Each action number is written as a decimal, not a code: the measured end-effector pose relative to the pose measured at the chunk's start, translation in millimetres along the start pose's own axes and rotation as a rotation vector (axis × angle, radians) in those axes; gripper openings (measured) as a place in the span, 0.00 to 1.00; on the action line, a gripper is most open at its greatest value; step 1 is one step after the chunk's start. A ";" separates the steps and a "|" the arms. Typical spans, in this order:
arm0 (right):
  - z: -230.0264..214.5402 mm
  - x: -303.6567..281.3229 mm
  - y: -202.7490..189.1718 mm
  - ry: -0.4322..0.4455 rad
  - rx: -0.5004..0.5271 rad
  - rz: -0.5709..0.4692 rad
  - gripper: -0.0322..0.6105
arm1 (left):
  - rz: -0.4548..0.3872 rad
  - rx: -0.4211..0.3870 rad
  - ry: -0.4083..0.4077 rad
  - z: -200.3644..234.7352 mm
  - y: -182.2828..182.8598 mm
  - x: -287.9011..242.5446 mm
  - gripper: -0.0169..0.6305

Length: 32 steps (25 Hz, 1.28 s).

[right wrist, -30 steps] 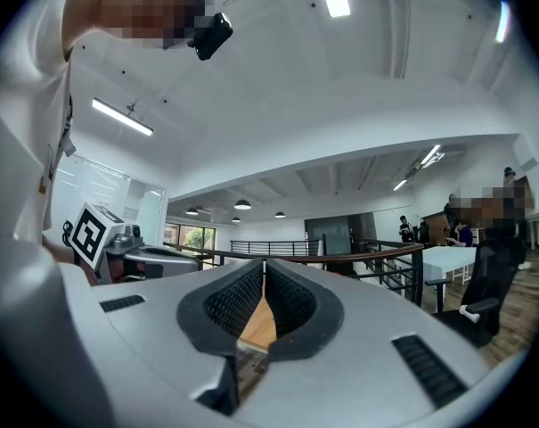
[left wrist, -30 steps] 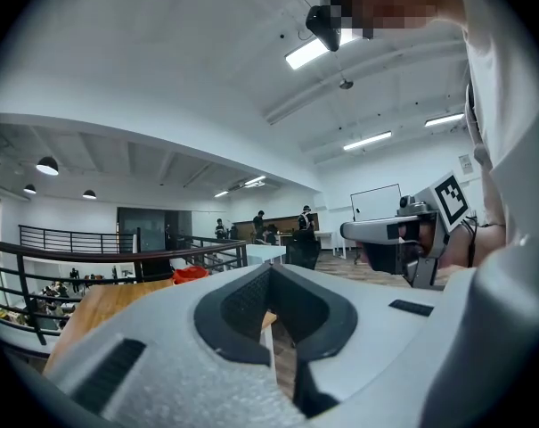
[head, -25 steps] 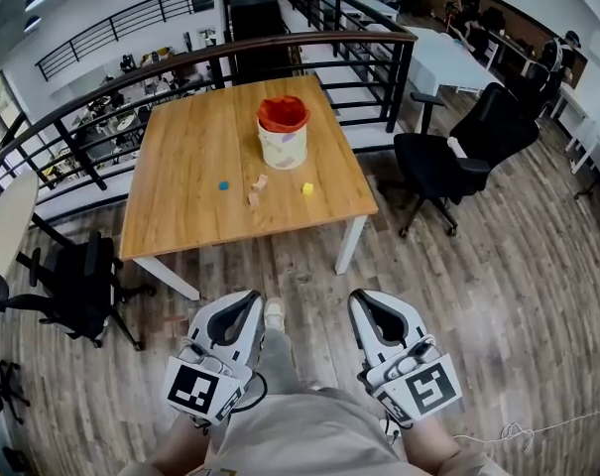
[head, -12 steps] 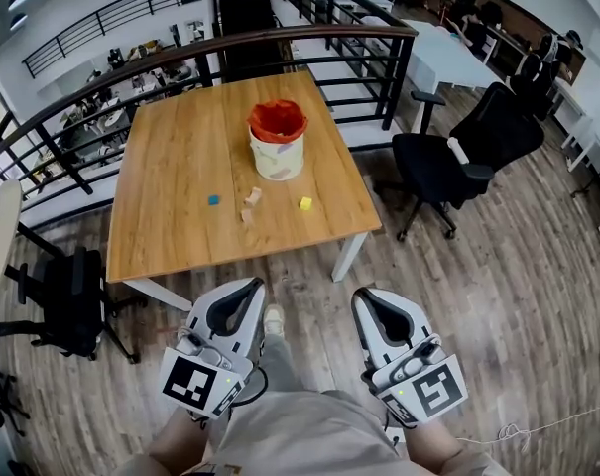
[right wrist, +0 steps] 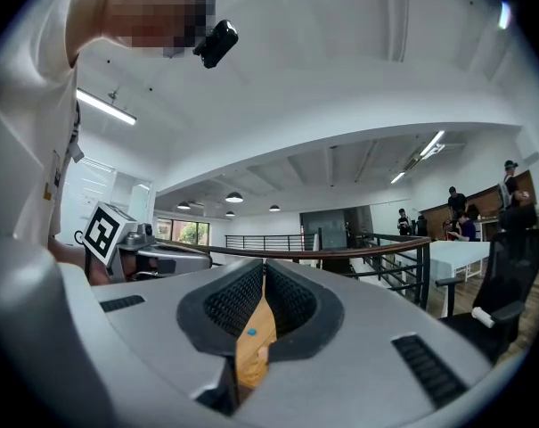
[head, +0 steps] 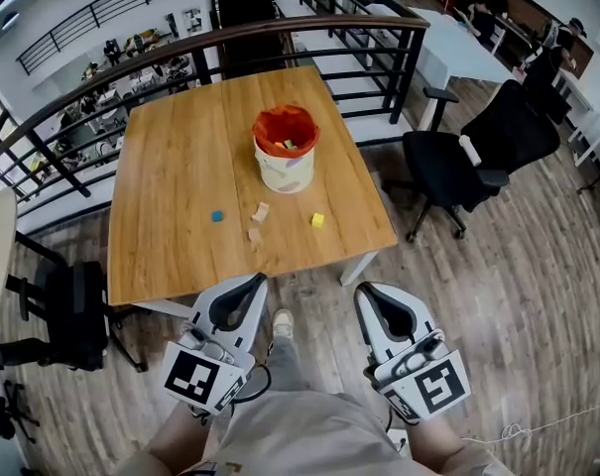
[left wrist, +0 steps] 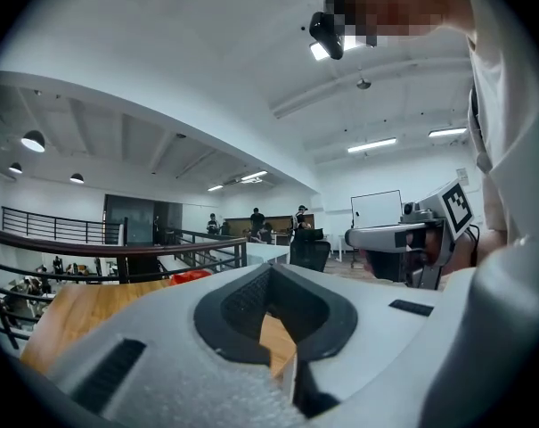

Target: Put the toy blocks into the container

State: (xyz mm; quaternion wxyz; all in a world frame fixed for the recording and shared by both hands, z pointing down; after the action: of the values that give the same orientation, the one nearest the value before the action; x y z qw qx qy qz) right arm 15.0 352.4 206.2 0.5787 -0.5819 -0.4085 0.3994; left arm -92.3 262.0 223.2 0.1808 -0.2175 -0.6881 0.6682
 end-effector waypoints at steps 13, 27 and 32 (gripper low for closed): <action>-66.2 -106.5 1.9 -0.010 -0.010 0.025 0.09 | -0.020 0.007 -0.056 76.9 0.7 -86.9 0.05; -130.1 -208.2 7.8 -0.083 0.029 0.061 0.09 | 0.013 0.044 -0.128 149.4 -1.8 -172.5 0.05; -143.9 -223.3 12.2 -0.101 0.044 0.068 0.09 | 0.017 0.060 -0.122 167.1 0.3 -187.1 0.05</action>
State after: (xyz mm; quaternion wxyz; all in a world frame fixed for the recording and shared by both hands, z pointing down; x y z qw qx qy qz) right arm 72.6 93.0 193.8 0.5561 -0.5618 -0.4085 0.4564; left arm -25.2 20.4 223.8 0.1391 -0.1766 -0.6757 0.7020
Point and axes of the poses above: the fingertips, and each gripper's own axes: x backward along the fingers, z to its left, y out of its top, the point moved 1 cm from there along x, backward along the fingers, and after that the axes turned 13 degrees about y, right-handed, at the moved point
